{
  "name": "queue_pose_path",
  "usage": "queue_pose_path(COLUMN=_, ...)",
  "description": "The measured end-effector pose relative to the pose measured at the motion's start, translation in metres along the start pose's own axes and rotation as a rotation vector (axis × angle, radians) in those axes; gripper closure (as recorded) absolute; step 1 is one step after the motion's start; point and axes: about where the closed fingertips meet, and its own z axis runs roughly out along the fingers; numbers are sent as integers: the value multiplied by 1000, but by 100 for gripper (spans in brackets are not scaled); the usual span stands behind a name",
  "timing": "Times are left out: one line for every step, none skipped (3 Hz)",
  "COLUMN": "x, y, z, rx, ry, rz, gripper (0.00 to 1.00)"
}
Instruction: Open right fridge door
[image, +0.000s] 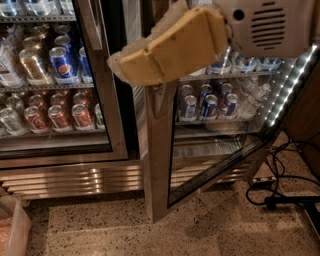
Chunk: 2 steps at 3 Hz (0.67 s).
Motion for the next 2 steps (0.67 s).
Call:
queue_pose_path(x=0, y=0, z=0, rx=0, ry=0, rz=0, gripper=0)
queue_pose_path(x=0, y=0, z=0, rx=0, ry=0, rz=0, gripper=0)
